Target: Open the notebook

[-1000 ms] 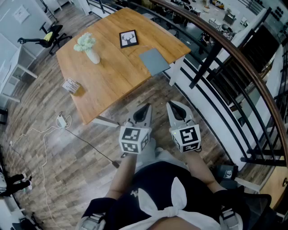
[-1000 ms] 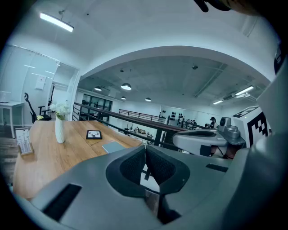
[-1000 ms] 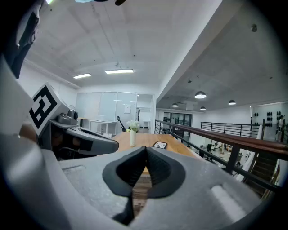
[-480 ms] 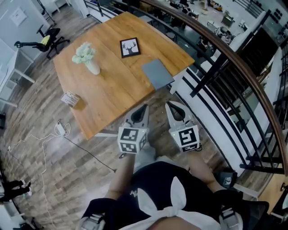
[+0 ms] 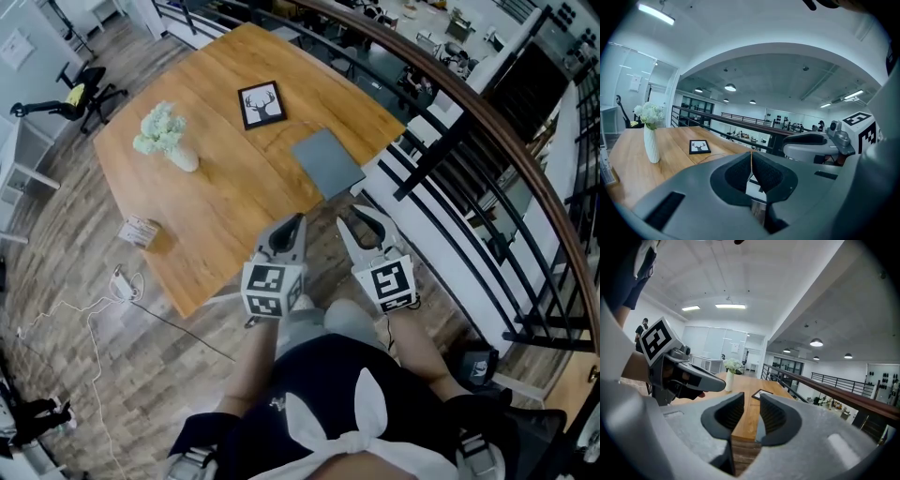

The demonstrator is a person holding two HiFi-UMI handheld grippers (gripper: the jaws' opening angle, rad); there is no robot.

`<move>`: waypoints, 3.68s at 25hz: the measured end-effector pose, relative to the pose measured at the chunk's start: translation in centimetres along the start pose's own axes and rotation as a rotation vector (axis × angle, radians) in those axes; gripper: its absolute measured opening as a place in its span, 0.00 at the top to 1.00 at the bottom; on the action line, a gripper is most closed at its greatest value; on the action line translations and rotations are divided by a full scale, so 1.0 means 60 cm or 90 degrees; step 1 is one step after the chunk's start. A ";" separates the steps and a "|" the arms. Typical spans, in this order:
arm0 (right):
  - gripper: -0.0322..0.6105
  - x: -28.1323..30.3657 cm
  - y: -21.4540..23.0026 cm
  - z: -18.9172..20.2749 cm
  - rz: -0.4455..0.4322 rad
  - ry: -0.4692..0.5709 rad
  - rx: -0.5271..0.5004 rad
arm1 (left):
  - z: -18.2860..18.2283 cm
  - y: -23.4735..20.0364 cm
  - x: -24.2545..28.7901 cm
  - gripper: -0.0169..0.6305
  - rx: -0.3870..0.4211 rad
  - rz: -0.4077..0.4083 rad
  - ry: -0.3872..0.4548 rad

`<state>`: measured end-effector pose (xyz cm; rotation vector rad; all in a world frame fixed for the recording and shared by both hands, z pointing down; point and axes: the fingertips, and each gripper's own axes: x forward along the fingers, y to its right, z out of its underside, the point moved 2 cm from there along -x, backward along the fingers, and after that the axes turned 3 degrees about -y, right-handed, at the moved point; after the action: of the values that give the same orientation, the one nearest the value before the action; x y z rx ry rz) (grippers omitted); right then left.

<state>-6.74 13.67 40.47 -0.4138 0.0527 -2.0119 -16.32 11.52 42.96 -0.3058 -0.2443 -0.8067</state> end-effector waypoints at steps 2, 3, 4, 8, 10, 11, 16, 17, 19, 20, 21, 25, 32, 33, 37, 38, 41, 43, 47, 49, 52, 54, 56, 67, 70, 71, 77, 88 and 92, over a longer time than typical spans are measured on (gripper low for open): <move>0.74 0.009 0.002 0.003 0.001 -0.004 -0.006 | 0.000 -0.007 0.009 0.94 -0.002 0.007 0.001; 0.71 0.014 0.003 0.004 0.001 -0.007 -0.010 | 0.001 -0.011 0.013 0.94 -0.002 0.010 -0.001; 0.70 0.020 0.003 0.004 0.000 -0.011 -0.015 | 0.002 -0.016 0.017 0.94 -0.003 0.013 -0.004; 0.67 0.043 0.003 0.007 -0.007 -0.032 -0.049 | 0.008 -0.033 0.035 0.94 -0.011 0.020 -0.015; 0.67 0.056 0.008 0.011 -0.013 -0.041 -0.061 | 0.007 -0.041 0.048 0.94 -0.017 0.020 -0.019; 0.67 0.064 0.012 0.014 -0.017 -0.045 -0.066 | 0.007 -0.046 0.055 0.94 -0.020 0.018 -0.021; 0.67 0.105 0.030 0.037 -0.049 -0.082 -0.083 | 0.003 -0.069 0.087 0.94 -0.034 -0.002 -0.034; 0.67 0.113 0.034 0.042 -0.057 -0.092 -0.082 | 0.001 -0.072 0.093 0.94 -0.037 -0.005 -0.034; 0.67 0.127 0.041 0.054 -0.072 -0.110 -0.083 | -0.003 -0.077 0.104 0.94 -0.044 -0.010 -0.034; 0.67 0.134 0.044 0.059 -0.078 -0.119 -0.086 | -0.004 -0.081 0.109 0.94 -0.048 -0.012 -0.035; 0.67 0.140 0.048 0.065 -0.083 -0.130 -0.093 | -0.003 -0.084 0.115 0.94 -0.050 -0.015 -0.037; 0.67 0.163 0.055 0.093 -0.106 -0.175 -0.128 | 0.001 -0.094 0.132 0.94 -0.057 -0.022 -0.049; 0.67 0.192 0.061 0.134 -0.140 -0.214 -0.172 | 0.005 -0.109 0.156 0.94 -0.071 -0.036 -0.057; 0.67 0.199 0.061 0.139 -0.144 -0.218 -0.180 | 0.006 -0.112 0.160 0.94 -0.072 -0.037 -0.059; 0.67 0.221 0.063 0.160 -0.164 -0.235 -0.200 | 0.013 -0.121 0.176 0.94 -0.078 -0.045 -0.070; 0.67 0.225 0.064 0.166 -0.169 -0.240 -0.203 | 0.016 -0.122 0.181 0.94 -0.080 -0.047 -0.073; 0.67 0.240 0.064 0.183 -0.186 -0.252 -0.211 | 0.021 -0.129 0.193 0.94 -0.086 -0.052 -0.083; 0.67 0.249 0.065 0.192 -0.195 -0.258 -0.216 | 0.026 -0.133 0.200 0.94 -0.090 -0.056 -0.090; 0.67 0.265 0.065 0.210 -0.209 -0.266 -0.222 | 0.039 -0.138 0.213 0.94 -0.098 -0.061 -0.104; 0.67 0.270 0.063 0.219 -0.215 -0.271 -0.223 | 0.047 -0.138 0.217 0.94 -0.101 -0.060 -0.114; 0.67 0.276 0.060 0.230 -0.223 -0.279 -0.226 | 0.052 -0.137 0.223 0.94 -0.102 -0.058 -0.120; 0.67 0.280 0.057 0.240 -0.228 -0.286 -0.232 | 0.058 -0.136 0.227 0.94 -0.102 -0.055 -0.128; 0.67 0.285 0.056 0.251 -0.233 -0.293 -0.240 | 0.068 -0.135 0.230 0.94 -0.102 -0.051 -0.144; 0.67 0.309 0.052 0.307 -0.251 -0.336 -0.280 | 0.101 -0.137 0.243 0.94 -0.113 -0.049 -0.187; 0.67 0.316 0.049 0.324 -0.255 -0.345 -0.303 | 0.108 -0.139 0.246 0.94 -0.121 -0.048 -0.192; 0.67 0.318 0.049 0.328 -0.256 -0.347 -0.313 | 0.110 -0.138 0.247 0.94 -0.123 -0.047 -0.192; 0.67 0.326 0.050 0.354 -0.273 -0.369 -0.349 | 0.121 -0.133 0.255 0.94 -0.118 -0.040 -0.199; 0.74 0.342 0.043 0.382 -0.279 -0.401 -0.371 | 0.123 -0.148 0.265 0.94 -0.124 -0.039 -0.201; 0.76 0.344 0.044 0.382 -0.277 -0.414 -0.357 | 0.129 -0.156 0.268 0.94 -0.118 -0.040 -0.200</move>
<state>-5.71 -2.33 66.95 -1.5268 0.1307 -2.1612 -13.24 -2.52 57.07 -0.6032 -0.4757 -0.8431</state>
